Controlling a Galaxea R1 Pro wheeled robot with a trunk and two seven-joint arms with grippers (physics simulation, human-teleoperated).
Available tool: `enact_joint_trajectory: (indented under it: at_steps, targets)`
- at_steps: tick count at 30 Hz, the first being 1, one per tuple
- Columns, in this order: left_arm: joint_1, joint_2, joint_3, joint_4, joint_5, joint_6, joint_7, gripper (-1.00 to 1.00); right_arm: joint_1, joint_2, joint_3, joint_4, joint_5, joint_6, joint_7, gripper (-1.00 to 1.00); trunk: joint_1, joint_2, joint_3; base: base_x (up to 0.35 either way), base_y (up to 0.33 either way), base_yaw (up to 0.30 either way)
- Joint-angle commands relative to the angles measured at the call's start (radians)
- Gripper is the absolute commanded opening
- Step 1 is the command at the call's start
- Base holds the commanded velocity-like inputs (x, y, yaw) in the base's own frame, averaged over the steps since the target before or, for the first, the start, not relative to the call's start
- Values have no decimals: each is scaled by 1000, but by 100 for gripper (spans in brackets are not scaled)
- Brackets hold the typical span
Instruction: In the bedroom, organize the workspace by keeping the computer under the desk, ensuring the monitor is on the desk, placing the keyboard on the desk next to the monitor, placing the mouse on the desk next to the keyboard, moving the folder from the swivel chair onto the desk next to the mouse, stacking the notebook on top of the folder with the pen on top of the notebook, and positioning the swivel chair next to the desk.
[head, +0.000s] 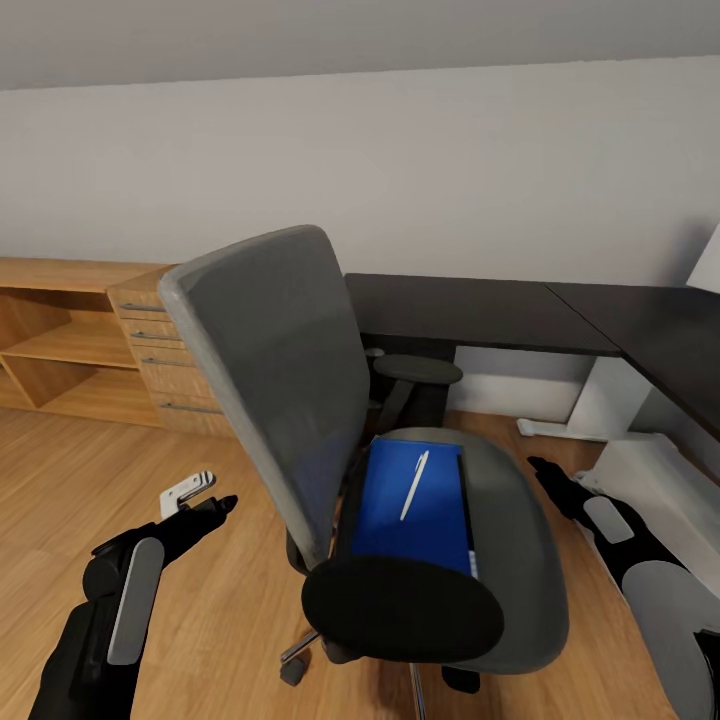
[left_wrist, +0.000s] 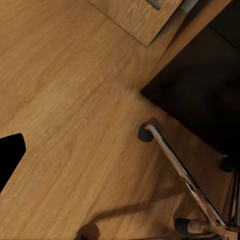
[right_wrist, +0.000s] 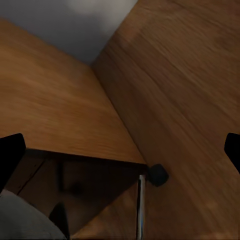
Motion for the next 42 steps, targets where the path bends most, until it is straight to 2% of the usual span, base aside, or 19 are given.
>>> enact_joint_trajectory:
  at_steps: [1,8,17,21,29,42]
  targets:
    - [-1,-1,1,-1,11,4,8,100,-1,1,-6,0,-2,9,11,100,0,0,-1,0,0,0]
    - [-1,-1,1,-1,11,4,7,100,-1,2,-3,-1,3,18,42,100,0,0,-1,0,0,0]
    - [-1,0,1,0,9,4,6,100,-1,8,1,0,7,18,46,100,0,0,-1,-19,0,0]
    - [-1,1,1,1,9,4,6,100,-1,12,29,1,7,18,47,100,0,0,-1,-68,0,0]
    - [-1,1,1,1,9,4,6,100,-1,22,41,1,8,17,48,100,0,0,-1,-21,0,0]
    - [-1,1,1,1,9,4,7,100,-1,28,43,2,10,14,48,100,0,0,-1,-233,0,0]
